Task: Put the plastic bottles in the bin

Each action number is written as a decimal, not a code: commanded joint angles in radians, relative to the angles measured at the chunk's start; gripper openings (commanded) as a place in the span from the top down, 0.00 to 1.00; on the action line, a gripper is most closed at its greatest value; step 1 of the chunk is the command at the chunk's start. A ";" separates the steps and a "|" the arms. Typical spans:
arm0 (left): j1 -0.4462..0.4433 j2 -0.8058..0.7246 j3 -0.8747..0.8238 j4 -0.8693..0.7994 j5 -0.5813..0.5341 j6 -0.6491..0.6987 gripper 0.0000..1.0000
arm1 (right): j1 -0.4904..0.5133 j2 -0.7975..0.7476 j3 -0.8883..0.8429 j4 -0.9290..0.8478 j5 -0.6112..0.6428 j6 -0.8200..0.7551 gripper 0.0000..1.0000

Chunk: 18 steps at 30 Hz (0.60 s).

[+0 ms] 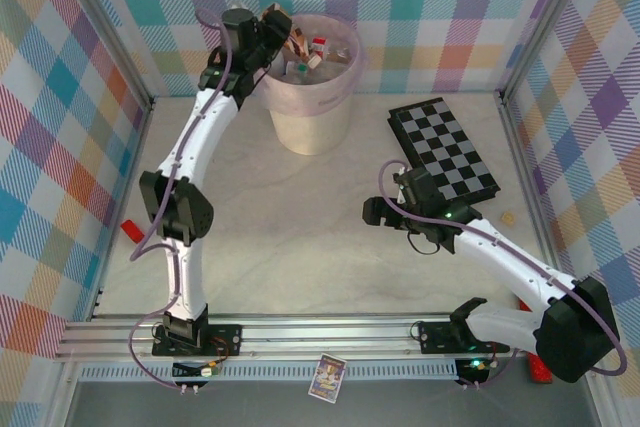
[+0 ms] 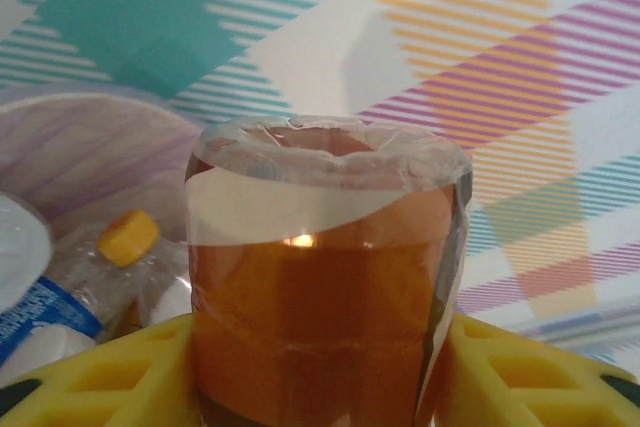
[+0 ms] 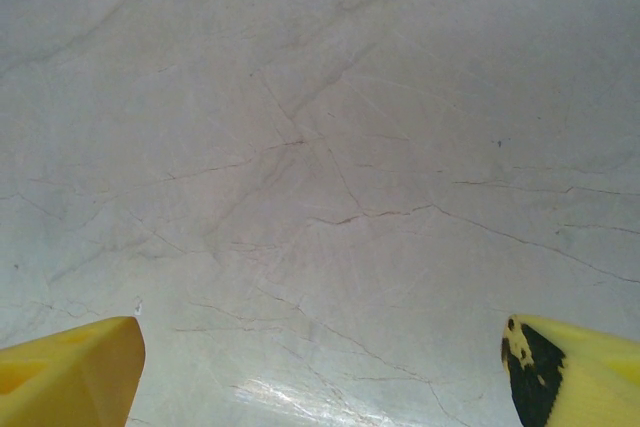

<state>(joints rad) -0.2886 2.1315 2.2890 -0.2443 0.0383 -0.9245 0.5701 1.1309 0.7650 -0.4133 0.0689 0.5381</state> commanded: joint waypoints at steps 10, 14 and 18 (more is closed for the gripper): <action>-0.007 0.119 0.172 -0.101 -0.007 0.008 0.10 | -0.004 -0.008 0.011 -0.009 0.013 -0.007 0.08; -0.009 0.082 0.170 -0.111 -0.020 0.059 0.08 | -0.004 -0.001 0.011 -0.002 0.012 -0.009 0.08; -0.016 0.014 0.166 -0.153 -0.100 0.171 0.08 | -0.004 0.009 0.013 0.006 0.006 -0.006 0.08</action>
<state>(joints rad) -0.2970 2.2528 2.4382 -0.3584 0.0048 -0.8528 0.5701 1.1324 0.7650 -0.4126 0.0715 0.5377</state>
